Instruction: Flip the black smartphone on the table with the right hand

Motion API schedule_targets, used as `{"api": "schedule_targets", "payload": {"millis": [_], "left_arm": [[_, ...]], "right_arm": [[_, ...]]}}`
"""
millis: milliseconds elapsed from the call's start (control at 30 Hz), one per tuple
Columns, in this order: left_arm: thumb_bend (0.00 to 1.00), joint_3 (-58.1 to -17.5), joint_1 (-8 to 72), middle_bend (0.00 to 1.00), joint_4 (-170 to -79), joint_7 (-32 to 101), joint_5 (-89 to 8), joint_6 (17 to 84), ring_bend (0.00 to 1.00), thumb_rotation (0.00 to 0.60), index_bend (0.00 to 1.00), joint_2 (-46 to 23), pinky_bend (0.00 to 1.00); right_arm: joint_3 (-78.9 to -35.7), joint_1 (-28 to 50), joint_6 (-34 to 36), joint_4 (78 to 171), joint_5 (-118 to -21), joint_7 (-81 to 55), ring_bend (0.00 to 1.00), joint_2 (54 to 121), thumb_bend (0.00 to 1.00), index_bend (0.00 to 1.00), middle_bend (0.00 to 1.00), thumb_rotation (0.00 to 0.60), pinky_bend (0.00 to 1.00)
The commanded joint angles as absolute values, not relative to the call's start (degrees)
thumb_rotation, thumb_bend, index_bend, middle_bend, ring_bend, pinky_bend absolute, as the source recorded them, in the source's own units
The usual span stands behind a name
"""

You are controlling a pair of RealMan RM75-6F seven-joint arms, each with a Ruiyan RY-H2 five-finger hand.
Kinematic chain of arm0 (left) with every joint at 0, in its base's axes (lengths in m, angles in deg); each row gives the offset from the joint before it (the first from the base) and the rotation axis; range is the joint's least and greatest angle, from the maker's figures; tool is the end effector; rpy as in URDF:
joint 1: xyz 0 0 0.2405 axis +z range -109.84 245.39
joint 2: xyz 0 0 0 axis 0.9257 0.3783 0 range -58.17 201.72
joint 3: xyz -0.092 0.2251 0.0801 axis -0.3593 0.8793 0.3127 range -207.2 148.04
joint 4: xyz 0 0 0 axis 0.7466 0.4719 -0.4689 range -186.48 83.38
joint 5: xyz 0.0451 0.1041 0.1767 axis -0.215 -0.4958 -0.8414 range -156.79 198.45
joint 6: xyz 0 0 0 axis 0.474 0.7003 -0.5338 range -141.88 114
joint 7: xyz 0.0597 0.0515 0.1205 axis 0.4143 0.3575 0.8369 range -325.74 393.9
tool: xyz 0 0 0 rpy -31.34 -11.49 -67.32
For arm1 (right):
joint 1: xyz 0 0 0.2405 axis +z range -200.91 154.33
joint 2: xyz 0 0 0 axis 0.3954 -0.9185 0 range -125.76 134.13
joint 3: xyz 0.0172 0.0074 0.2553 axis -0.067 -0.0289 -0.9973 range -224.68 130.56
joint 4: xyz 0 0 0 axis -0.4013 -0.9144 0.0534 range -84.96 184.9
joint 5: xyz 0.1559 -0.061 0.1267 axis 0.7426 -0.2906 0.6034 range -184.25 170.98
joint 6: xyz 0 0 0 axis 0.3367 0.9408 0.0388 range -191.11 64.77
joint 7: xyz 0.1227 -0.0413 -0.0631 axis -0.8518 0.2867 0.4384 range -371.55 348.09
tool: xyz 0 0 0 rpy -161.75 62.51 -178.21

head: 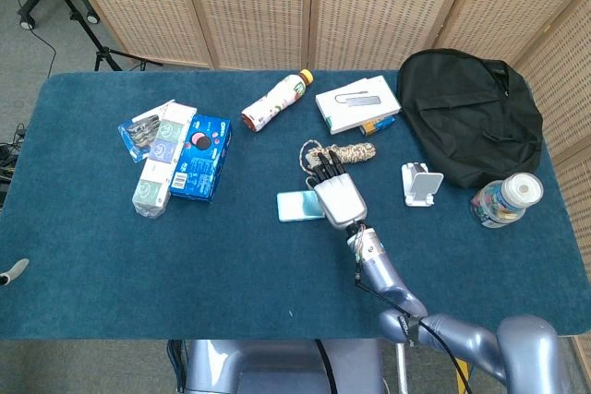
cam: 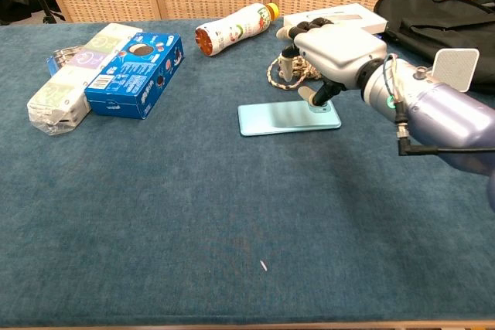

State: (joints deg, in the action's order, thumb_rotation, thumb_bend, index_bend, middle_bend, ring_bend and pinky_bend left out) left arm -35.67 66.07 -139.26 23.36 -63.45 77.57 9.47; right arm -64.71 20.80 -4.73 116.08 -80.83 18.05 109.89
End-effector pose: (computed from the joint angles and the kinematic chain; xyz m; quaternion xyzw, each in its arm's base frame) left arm -0.3295 0.1740 0.2025 -0.5264 -0.3741 -0.4454 0.6201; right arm -0.1087 -0.3663 -0.0608 0.7442 -0.2456 0.3960 0.4785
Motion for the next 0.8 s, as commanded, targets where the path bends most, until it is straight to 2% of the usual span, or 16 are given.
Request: {"api": "schedule_targets", "payload": {"millis": [33, 200, 267, 333, 367, 433, 500, 800], "left_arm": [[0.00, -35.61, 66.09, 0.00, -139.15, 23.33, -63.55, 77.60, 0.00, 0.600, 0.00, 9.46, 0.00], [0.00, -35.50, 66.24, 0.00, -139.18, 23.37, -63.91, 78.02, 0.00, 0.600, 0.00, 9.43, 0.00], [0.00, -35.47, 66.30, 0.00, -139.16, 23.55, -64.06, 78.22, 0.00, 0.600, 0.00, 9.33, 0.00], [0.00, -35.21, 66.29, 0.00, -139.22, 24.22, -64.45, 78.25, 0.00, 0.600, 0.00, 9.15, 0.00], [0.00, -35.12, 66.32, 0.00, -139.26, 24.49, -64.54, 78.27, 0.00, 0.600, 0.00, 9.09, 0.00], [0.00, -35.03, 66.37, 0.00, -139.32, 24.92, -64.69, 78.41, 0.00, 0.600, 0.00, 8.95, 0.00], [0.00, -35.02, 66.44, 0.00, -139.36, 25.78, -64.92, 78.82, 0.00, 0.600, 0.00, 8.72, 0.00], [0.00, -34.72, 66.66, 0.00, -139.80, 27.77, -65.61, 79.54, 0.00, 0.600, 0.00, 8.20, 0.00]], "right_arm": [[-61.80, 18.29, -1.00, 120.00, -84.03, 15.45, 0.00, 106.58, 0.42, 0.38, 0.00, 0.600, 0.00], [-57.70, 14.48, 3.53, 123.12, -88.20, 11.14, 0.00, 102.11, 0.31, 0.33, 0.00, 0.600, 0.00], [-55.45, 12.18, 5.98, 124.13, -90.11, 8.34, 0.00, 99.93, 0.25, 0.22, 0.00, 0.600, 0.00], [-51.06, 8.10, 10.51, 123.61, -93.74, 4.25, 0.00, 96.64, 0.17, 0.04, 0.00, 0.600, 0.00], [-49.82, 6.91, 12.07, 123.06, -94.98, 2.51, 0.00, 95.72, 0.14, 0.01, 0.00, 0.600, 0.00], [-48.20, 5.05, 14.38, 122.18, -96.47, -0.60, 0.00, 94.31, 0.04, 0.00, 0.00, 0.600, 0.00], [-46.86, 2.65, 16.93, 121.81, -97.18, -3.08, 0.00, 92.24, 0.01, 0.00, 0.00, 0.600, 0.00], [-43.88, -5.57, 24.97, 121.37, -97.76, -11.15, 0.00, 85.15, 0.00, 0.00, 0.00, 0.600, 0.00]]}}
